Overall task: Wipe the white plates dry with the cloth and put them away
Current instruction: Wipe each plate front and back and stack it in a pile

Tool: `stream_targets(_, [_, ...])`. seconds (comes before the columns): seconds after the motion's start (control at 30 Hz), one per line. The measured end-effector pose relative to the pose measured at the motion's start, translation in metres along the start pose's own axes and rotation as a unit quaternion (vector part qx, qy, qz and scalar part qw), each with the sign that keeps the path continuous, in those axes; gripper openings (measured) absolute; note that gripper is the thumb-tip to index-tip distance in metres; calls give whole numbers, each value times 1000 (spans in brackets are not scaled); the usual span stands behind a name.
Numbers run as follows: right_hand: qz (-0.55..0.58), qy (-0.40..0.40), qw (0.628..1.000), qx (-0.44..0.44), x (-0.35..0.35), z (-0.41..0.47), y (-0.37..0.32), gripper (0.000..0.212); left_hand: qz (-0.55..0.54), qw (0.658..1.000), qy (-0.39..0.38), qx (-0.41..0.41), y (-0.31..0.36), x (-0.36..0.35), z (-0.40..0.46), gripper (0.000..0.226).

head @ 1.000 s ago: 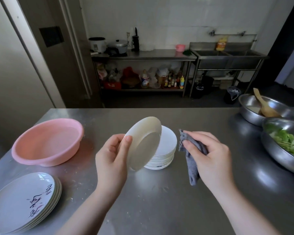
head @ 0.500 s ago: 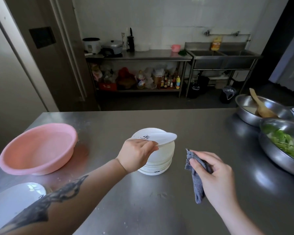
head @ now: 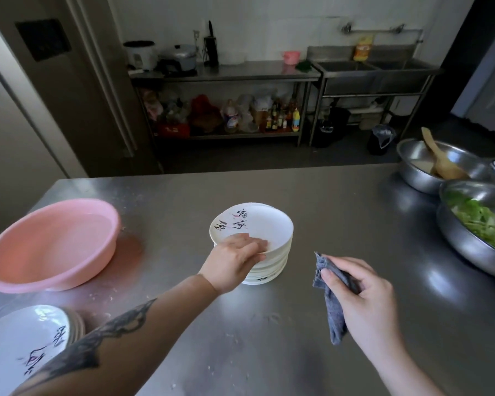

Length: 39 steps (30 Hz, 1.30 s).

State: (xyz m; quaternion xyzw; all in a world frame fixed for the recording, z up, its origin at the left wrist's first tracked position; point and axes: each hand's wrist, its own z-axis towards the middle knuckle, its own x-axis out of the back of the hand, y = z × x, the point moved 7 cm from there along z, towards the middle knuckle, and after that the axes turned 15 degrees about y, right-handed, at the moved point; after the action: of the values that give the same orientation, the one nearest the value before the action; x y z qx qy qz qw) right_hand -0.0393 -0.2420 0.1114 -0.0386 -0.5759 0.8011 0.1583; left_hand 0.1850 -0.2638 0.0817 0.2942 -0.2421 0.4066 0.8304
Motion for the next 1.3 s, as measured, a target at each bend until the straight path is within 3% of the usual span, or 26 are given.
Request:
stream_targets(0.2, [0,-1,1000,-2,1,0,1,30,-21,994,-68,86,-17,-23,-10,26])
stream_targets(0.4, [4,7,1000,-6,9,-1,1,29,-52,978,-65,194,-25,-29,-12,24])
stream_targets(0.8, [21,-53,998,25,-1,-12,-19,30,-16,962,-104,252,-9,-25,-19,28])
stream_targets(0.9, [38,-74,996,16,0,-15,-16,28,-24,953,-25,301,3,-1,-32,32])
stream_targets(1.0, [40,-98,994,14,-7,-26,-8,29,-72,878,180,438,16,42,-77,26])
stream_targets(1.07, [37,-128,991,11,-20,-39,-1,32,-55,833,264,483,29,70,-118,25])
stream_targets(1.2, [30,-226,974,13,-60,-75,9,36,32,801,278,530,46,124,-197,27])
stream_targets(1.3, [32,-286,958,19,-92,-109,4,37,105,747,311,577,52,175,-250,29])
